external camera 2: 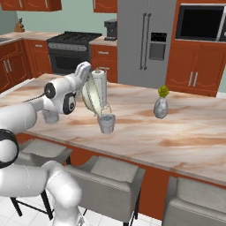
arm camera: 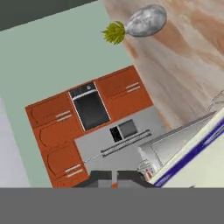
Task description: There are four ice cubes in the ice bowl. Place two ice cubes in each glass of water.
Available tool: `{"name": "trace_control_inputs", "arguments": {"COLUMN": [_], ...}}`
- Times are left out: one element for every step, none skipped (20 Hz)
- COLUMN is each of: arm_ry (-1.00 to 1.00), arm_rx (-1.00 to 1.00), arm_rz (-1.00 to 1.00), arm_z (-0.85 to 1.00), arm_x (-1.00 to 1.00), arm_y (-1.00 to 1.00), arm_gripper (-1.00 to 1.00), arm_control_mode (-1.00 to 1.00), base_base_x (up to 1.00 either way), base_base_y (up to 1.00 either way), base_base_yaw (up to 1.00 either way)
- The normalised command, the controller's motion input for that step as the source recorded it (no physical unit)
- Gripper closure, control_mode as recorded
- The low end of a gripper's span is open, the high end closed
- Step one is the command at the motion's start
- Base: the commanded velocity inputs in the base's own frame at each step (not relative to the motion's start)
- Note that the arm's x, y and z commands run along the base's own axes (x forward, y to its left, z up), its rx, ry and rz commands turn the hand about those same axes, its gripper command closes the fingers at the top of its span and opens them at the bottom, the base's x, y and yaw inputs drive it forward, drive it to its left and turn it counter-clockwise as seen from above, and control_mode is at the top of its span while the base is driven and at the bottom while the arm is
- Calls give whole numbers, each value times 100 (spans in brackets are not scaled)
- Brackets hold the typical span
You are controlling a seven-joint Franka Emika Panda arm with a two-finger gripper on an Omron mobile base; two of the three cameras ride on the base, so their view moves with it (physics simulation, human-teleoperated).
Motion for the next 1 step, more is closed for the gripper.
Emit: {"name": "trace_control_inputs", "arguments": {"arm_ry": [-12], "arm_rx": [-11], "arm_rz": [0], "arm_z": [43], "arm_x": [0], "arm_y": [0], "arm_gripper": [100], "arm_control_mode": [-100], "base_base_x": [0], "base_base_y": [0], "base_base_yaw": [0]}}
